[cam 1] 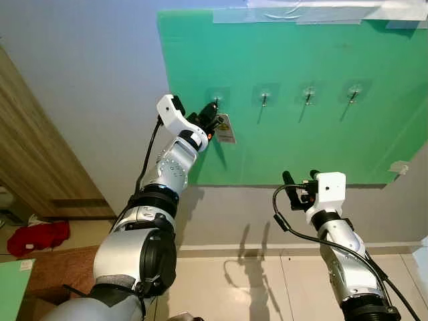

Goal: Hang keys on a hook

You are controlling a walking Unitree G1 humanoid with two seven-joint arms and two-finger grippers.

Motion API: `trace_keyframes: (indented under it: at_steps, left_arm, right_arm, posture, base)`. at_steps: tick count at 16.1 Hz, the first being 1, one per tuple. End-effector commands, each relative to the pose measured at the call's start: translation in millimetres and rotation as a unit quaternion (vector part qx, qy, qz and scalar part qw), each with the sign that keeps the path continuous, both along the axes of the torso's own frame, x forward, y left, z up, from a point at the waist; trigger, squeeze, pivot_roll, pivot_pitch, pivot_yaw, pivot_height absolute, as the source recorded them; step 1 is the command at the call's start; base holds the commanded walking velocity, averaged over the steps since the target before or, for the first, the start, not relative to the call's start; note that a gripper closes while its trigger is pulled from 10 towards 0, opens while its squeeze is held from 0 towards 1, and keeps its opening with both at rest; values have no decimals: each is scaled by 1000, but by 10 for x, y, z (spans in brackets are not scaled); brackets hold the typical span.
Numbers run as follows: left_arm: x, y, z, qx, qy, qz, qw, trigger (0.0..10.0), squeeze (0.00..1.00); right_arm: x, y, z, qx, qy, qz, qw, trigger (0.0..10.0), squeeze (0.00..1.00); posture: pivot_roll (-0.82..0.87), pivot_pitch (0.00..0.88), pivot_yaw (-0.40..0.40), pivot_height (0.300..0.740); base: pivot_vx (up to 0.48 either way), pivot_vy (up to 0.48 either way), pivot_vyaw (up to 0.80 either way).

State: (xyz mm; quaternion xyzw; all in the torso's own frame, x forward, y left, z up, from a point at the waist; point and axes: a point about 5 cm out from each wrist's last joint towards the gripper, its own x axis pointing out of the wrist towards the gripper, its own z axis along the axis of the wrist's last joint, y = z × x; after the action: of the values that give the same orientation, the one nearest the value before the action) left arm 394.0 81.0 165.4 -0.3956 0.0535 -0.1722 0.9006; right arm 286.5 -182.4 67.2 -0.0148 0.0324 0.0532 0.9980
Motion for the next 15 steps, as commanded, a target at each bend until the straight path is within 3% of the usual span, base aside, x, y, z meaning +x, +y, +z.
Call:
trace_keyframes:
  at_steps: [1, 2, 3, 4, 5, 8, 10, 12, 14, 15]
  left_arm:
    - [-40, 27, -219, 58, 52, 11, 997, 9137, 0]
    - [-41, 32, -227, 109, 41, 18, 993, 10000, 0]
    - [-44, 23, -226, 134, 30, 18, 990, 10000, 0]
    - [-45, 30, -227, 149, 26, 24, 988, 10000, 796]
    - [-52, 32, -247, 173, 24, 26, 984, 10000, 1000]
    - [-63, 49, -293, 176, 37, 37, 983, 10000, 1000]
    - [-70, 75, -336, 140, 60, 45, 987, 10000, 1000]
    - [-76, 75, -351, 137, 65, 48, 987, 10000, 1000]
    - [-85, 47, -344, 169, 47, 41, 984, 10000, 1000]
    - [-95, 31, -313, 237, 6, 41, 971, 10000, 1000]
  right_arm:
    - [9, -7, 14, 2, -1, -1, 1000, 10000, 0]
    - [16, -8, 23, 2, -2, -1, 1000, 10000, 0]
    - [17, -8, 26, 2, -2, 0, 1000, 10000, 0]
    - [16, -9, 27, 2, -2, 0, 1000, 10000, 0]
    - [14, -10, 27, 1, -2, 0, 1000, 10000, 0]
    - [5, -19, 27, 1, -2, 0, 1000, 10000, 0]
    - [-3, -24, 22, 0, 0, 1, 1000, 10000, 0]
    - [-14, -24, 15, 0, 1, 2, 1000, 10000, 0]
    - [-15, -23, 11, 1, 2, 2, 1000, 10000, 0]
    - [-14, -20, 10, 1, 2, 2, 1000, 10000, 0]
  posture:
    - [-143, 0, 87, 740]
    - [-144, 0, 86, 740]
    - [-144, 0, 86, 740]
    - [-144, 0, 85, 740]
    - [-144, 0, 85, 740]
    - [-146, 0, 83, 740]
    - [-146, 0, 82, 740]
    - [-146, 0, 81, 740]
    - [-144, 0, 80, 740]
    - [-143, 0, 81, 740]
  base:
    - [0, 0, 0]
    - [0, 0, 0]
    - [0, 0, 0]
    - [0, 0, 0]
    - [0, 0, 0]
    - [0, 0, 0]
    - [0, 0, 0]
    - [0, 0, 0]
    - [0, 0, 0]
    - [0, 0, 0]
